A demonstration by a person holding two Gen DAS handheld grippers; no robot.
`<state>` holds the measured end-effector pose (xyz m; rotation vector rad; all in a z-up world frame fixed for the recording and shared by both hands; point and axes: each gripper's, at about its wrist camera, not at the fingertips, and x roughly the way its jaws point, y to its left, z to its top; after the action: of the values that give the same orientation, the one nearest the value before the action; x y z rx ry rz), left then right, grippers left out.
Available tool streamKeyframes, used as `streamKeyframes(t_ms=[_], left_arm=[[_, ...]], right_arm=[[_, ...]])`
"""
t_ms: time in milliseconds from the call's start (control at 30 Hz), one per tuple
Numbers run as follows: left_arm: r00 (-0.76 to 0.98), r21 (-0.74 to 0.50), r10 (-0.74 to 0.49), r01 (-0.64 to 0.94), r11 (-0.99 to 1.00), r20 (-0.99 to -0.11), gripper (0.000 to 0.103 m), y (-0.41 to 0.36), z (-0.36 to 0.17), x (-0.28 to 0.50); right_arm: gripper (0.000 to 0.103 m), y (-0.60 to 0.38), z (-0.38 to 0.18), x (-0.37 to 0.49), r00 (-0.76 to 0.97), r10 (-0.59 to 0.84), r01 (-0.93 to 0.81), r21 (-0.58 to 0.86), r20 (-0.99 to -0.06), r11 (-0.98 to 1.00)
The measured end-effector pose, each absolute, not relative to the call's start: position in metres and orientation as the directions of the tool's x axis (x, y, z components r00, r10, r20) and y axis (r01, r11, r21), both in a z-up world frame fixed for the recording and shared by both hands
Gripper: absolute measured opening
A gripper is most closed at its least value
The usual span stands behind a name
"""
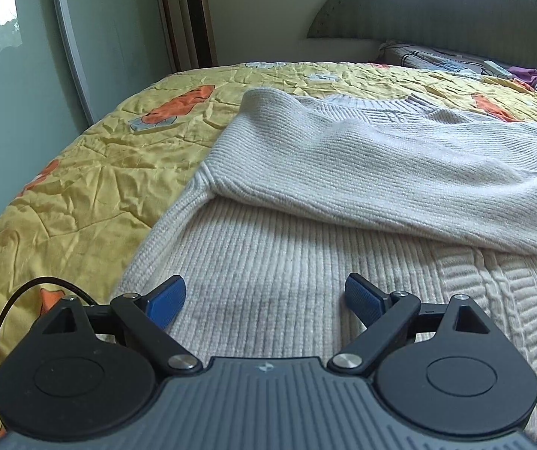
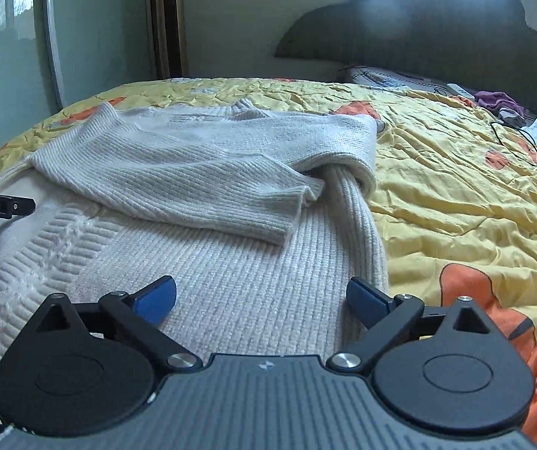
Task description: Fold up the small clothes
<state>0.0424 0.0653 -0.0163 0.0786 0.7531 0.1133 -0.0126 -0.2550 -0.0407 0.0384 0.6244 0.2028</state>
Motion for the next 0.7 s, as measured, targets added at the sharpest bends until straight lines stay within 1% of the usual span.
streamKeyframes(t_ms=[67,267,500,700], left_arm=[[0.725,0.109,0.133,-0.080,0.991,-0.676,0.095,0.066,-0.018,0.039],[0.730,0.099,0.130,-0.085,0.991,-0.671,0.096,0.068,-0.020,0.031],[0.743,0.094,0.126,-0.085,0.992,-0.657,0.097,0.070,-0.023,0.018],[0.751,0.089,0.121,-0.083,0.993,-0.649,0.097,0.072,-0.024,0.003]], right_arm=[[0.102,-0.256,-0.042,-0.016,0.792,0.206,-0.177,0.107,-0.575,0.978],[0.103,-0.257,-0.044,-0.022,0.799,0.196,-0.156,0.119,-0.569,0.980],[0.103,-0.251,-0.047,-0.035,0.805,0.180,-0.155,0.093,-0.566,0.984],[0.103,-0.251,-0.047,-0.046,0.807,0.181,-0.149,0.103,-0.562,0.983]])
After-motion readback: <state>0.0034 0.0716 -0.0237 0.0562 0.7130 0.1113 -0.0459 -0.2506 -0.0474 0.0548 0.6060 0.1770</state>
